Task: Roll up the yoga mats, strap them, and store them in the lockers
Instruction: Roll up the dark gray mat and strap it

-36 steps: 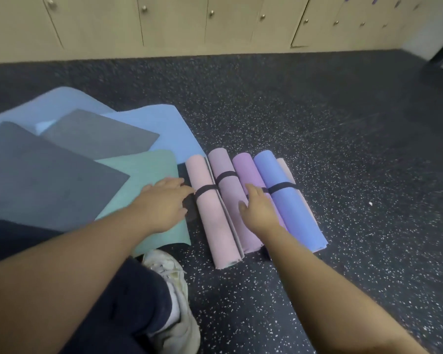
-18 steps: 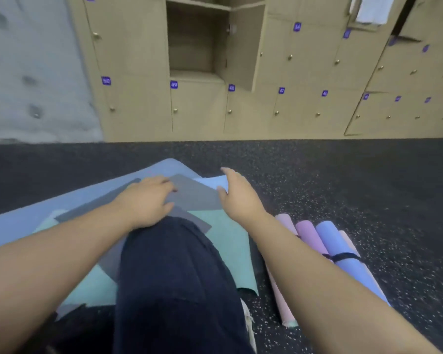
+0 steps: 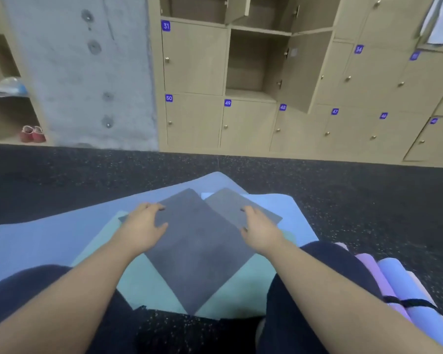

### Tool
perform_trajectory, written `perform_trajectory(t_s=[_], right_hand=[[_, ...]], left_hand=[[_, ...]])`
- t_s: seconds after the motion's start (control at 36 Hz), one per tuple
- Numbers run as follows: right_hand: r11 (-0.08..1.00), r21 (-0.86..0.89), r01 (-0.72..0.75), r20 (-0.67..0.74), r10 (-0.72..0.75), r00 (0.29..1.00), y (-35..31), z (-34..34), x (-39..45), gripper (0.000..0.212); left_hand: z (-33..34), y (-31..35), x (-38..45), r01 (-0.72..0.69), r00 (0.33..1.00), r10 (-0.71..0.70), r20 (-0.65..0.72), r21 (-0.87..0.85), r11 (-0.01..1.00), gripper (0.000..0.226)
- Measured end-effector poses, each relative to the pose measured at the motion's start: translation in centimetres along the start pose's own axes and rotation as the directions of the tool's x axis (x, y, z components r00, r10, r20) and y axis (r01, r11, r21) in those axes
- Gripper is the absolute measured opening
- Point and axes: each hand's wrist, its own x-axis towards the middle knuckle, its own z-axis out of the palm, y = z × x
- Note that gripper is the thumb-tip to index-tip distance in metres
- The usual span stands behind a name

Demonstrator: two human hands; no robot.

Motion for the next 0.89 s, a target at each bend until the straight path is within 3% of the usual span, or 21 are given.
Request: perform_trajectory(t_s=[0.11,0.22,0.5,0.75,0.89], right_hand=[[0.999,-0.017,-0.038,0.058,0.039,0.998,1.2,2.7,1.3,0.048],[0.999,-0.038,-0.024,0.147,0.029,0.989,1.3,6.0,2.9,0.053],[0.999,0.014,-0.034,0.259,0.029,0.965,1.8,12.3,7.0,0.057],[0.992,0.012,-0.124,0.336,0.113,0.935,4.9,18.9,9.1,0.06],[0.988,0.016,-0.151,0.414,0.13,0.901,6.3,23.9,9.0,0.063]], left_hand=[[0.3,-1.7,2.0,0.059,0.996,-0.065,-0.053,-0.108,0.992,0.041],[2.6,-3.0,3.8,0.16,0.986,-0.158,0.045,-0.062,0.985,0.047],[11.4,-3.7,5.6,0.109,0.949,-0.145,0.278,0.14,0.984,0.052],[18.9,-7.6,5.6,0.238,0.88,-0.251,0.402,0.082,0.968,0.055],[22.8,-9.6,5.1,0.347,0.807,-0.341,0.483,0.081,0.934,0.055]])
